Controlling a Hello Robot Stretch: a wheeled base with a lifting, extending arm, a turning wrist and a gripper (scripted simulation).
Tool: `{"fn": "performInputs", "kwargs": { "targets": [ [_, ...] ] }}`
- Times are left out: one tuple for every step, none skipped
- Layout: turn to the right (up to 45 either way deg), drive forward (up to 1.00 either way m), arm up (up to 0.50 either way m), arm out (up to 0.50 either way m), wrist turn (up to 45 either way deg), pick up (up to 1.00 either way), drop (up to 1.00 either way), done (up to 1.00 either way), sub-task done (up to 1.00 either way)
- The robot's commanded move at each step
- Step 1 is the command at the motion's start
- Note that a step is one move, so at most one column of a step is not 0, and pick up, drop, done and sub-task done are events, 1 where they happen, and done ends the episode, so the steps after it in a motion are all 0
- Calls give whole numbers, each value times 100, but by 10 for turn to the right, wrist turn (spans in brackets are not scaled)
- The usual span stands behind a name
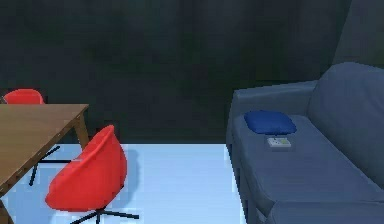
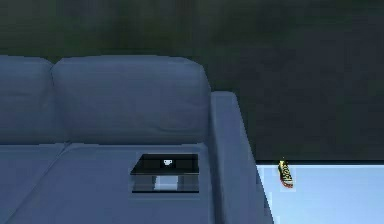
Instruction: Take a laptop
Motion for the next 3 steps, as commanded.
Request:
{"fn": "performInputs", "kwargs": {
  "targets": [
    [0, 0, 12, 0, 0, 0, 0, 0, 0],
    [0, 0, 0, 36, 0, 0, 0, 0, 0],
    [0, 0, 0, 0, 450, 0, 0, 0, 0]
  ]
}}
